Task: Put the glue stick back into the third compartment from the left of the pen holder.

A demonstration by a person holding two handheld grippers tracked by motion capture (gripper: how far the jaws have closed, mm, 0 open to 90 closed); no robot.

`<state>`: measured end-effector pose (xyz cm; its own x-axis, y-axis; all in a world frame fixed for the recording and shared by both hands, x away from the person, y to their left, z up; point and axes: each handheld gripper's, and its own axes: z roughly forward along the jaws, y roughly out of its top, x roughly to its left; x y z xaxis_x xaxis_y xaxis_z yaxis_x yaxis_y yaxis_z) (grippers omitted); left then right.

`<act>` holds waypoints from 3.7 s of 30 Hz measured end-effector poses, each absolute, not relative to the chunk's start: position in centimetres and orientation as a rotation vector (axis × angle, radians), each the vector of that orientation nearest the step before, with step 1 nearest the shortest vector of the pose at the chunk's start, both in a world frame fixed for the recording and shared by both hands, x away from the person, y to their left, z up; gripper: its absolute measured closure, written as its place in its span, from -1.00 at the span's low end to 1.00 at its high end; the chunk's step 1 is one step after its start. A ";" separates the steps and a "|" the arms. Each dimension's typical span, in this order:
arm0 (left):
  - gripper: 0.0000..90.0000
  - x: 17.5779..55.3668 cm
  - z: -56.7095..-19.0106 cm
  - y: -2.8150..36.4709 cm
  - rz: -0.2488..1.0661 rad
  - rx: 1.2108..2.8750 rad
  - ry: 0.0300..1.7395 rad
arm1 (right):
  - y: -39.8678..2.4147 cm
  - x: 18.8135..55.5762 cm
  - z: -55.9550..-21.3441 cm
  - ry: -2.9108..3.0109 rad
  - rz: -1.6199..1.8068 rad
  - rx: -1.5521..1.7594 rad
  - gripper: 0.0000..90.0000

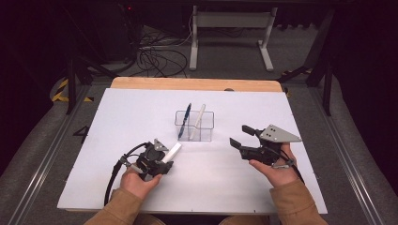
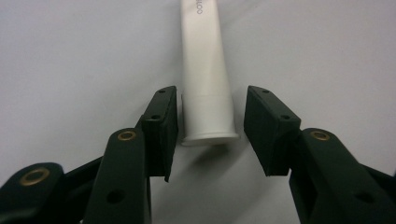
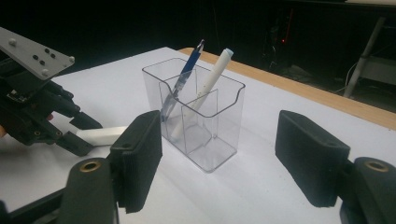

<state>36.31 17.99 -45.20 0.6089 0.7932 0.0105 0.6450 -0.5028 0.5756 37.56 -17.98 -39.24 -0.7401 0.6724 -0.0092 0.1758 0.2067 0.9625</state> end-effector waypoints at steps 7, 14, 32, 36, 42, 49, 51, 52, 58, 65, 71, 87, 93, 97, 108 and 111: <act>0.29 36.4 -45.2 18.2 0.361 2.301 1.149 | -17.9 37.5 -39.3 2.060 1.549 0.786 -0.28; 0.43 36.5 -45.1 18.3 0.366 2.301 1.158 | -17.9 37.5 -39.3 2.063 1.547 0.785 -0.28; 0.44 36.6 -45.0 18.4 0.358 2.319 1.128 | -17.8 37.5 -39.3 2.063 1.543 0.780 -0.28; 0.44 36.6 -44.7 18.5 0.363 2.323 1.121 | -17.8 37.5 -39.3 2.063 1.542 0.780 -0.28; 0.45 36.5 -44.3 18.6 0.368 2.324 1.097 | -17.8 37.5 -39.3 2.062 1.542 0.780 -0.28; 0.45 36.1 -43.7 18.6 0.378 2.334 1.052 | -17.8 37.5 -39.3 2.062 1.542 0.780 -0.28; 0.45 36.0 -43.6 18.5 0.380 2.333 1.044 | -17.8 37.5 -39.3 2.062 1.543 0.779 -0.28; 0.45 35.9 -43.5 18.5 0.388 2.334 1.038 | -17.8 37.5 -39.3 2.062 1.544 0.779 -0.28; 0.45 35.5 -43.0 18.4 0.396 2.331 1.015 | -17.8 37.5 -39.3 2.062 1.543 0.780 -0.28; 0.45 35.1 -42.1 18.5 0.402 2.328 0.980 | -17.8 37.5 -39.3 2.062 1.543 0.779 -0.28; 0.45 34.8 -41.2 18.7 0.380 2.314 0.958 | -17.9 37.5 -39.3 2.061 1.540 0.778 -0.28; 0.45 34.2 -38.8 18.9 0.365 2.295 0.908 | -17.9 37.5 -39.2 2.062 1.542 0.780 -0.28; 0.45 34.0 -37.5 18.8 0.362 2.286 0.877 | -17.9 37.5 -39.2 2.058 1.546 0.780 -0.28; 0.45 34.0 -36.8 18.7 0.365 2.280 0.863 | -18.0 37.5 -39.2 2.057 1.547 0.780 -0.28; 0.45 34.2 -35.2 18.5 0.351 2.274 0.825 | -18.0 37.4 -39.1 2.058 1.546 0.778 -0.28; 0.45 34.3 -34.8 18.4 0.349 2.273 0.816 | -18.0 37.4 -39.1 2.057 1.546 0.779 -0.28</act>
<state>34.30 18.42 -34.81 0.7666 0.6419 0.0192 0.4575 -0.5669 0.6851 37.40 -18.00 -39.10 -0.7398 0.6726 -0.0189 0.1690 0.2129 0.9624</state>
